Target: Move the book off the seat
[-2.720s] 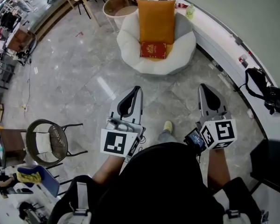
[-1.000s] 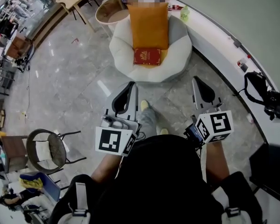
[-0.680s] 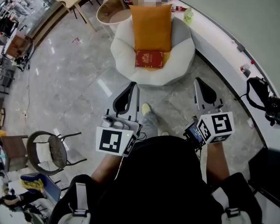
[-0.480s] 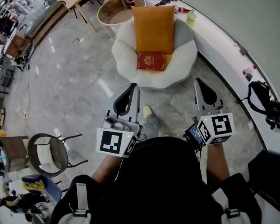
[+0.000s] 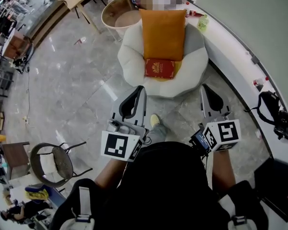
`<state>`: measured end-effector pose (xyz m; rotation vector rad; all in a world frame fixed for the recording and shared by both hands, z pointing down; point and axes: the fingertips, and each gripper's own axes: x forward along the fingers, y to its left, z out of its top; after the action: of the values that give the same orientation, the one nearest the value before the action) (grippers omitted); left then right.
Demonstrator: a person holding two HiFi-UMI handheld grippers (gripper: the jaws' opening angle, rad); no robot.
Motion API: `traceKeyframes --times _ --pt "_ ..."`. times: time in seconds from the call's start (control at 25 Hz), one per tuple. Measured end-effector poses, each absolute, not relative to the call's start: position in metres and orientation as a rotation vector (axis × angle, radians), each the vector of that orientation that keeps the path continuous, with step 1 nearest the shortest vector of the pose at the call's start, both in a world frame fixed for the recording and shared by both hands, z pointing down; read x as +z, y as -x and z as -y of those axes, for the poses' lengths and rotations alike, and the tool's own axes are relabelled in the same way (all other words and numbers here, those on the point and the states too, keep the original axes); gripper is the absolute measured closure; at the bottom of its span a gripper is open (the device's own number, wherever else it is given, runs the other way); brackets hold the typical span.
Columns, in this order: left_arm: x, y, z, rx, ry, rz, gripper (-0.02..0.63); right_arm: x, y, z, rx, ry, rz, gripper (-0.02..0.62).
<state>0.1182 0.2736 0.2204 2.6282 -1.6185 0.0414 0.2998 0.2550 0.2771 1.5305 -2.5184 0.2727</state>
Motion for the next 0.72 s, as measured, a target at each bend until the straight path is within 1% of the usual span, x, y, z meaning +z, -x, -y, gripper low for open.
traceKeyframes --times 0.44,0.72 --pt "0.23 -0.072 -0.214 0.071 -2.582 1.622 0.595 0.28 -0.254 -0.199 0.238 -1.502 2.492 0.584" --pt "0.23 -0.048 -0.186 0.025 -2.593 1.611 0.595 0.281 -0.228 -0.17 0.219 -1.494 2.482 0.584"
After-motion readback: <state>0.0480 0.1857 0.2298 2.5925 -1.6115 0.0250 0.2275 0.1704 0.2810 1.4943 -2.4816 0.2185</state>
